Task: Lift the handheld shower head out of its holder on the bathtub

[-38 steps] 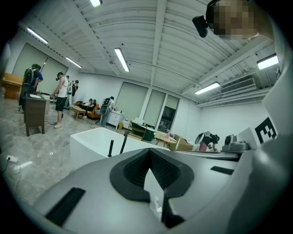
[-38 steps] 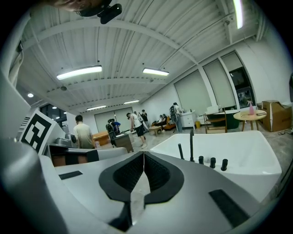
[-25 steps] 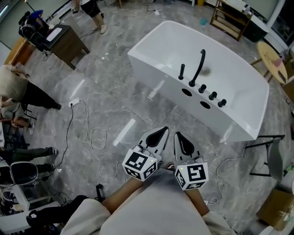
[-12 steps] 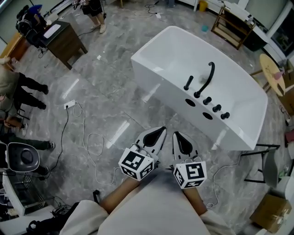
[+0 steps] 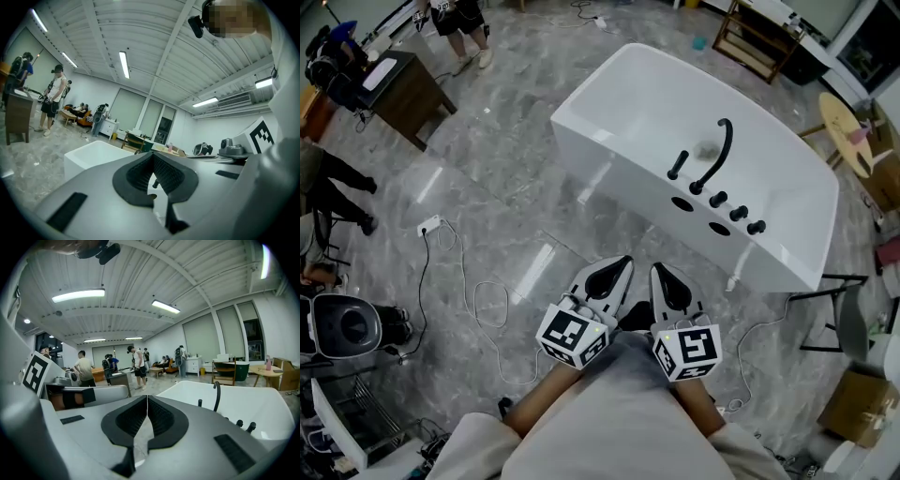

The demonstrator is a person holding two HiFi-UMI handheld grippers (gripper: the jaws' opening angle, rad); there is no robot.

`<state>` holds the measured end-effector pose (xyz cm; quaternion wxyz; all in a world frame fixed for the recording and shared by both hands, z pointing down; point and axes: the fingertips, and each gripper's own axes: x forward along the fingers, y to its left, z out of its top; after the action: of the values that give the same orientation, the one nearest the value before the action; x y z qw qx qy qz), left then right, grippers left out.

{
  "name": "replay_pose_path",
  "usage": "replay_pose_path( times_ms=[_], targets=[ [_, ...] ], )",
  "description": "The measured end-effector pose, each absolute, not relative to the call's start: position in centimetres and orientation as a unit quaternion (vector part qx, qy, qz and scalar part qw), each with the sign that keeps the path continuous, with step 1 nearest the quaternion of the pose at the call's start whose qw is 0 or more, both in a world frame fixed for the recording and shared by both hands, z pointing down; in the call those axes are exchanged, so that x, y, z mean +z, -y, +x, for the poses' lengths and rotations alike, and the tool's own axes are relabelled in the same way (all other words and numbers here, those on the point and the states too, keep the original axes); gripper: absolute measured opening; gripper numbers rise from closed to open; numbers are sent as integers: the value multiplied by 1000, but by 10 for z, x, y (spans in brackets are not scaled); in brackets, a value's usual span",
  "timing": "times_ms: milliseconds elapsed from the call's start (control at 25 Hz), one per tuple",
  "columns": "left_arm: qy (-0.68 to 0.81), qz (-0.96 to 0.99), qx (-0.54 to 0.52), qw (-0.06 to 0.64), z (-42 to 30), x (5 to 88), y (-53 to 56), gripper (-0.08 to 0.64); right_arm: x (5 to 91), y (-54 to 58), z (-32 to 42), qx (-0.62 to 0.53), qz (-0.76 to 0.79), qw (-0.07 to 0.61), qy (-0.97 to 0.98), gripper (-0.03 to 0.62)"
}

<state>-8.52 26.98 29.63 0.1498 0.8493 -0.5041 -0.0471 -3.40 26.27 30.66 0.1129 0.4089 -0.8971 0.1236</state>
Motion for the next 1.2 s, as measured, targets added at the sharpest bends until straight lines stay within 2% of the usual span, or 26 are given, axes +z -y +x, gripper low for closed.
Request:
replay_pose_path(
  times_ms=[400, 920, 1200],
  targets=[
    [462, 877, -28, 129, -55, 296, -218, 5, 309, -214, -14, 134, 438, 93, 884, 18],
    [435, 882, -31, 181, -25, 302, -106, 5, 309, -96, 14, 146, 446, 80, 880, 18],
    [449, 876, -19, 173, -10, 304, -52, 5, 309, -38, 33, 148, 439, 67, 884, 18]
  ],
)
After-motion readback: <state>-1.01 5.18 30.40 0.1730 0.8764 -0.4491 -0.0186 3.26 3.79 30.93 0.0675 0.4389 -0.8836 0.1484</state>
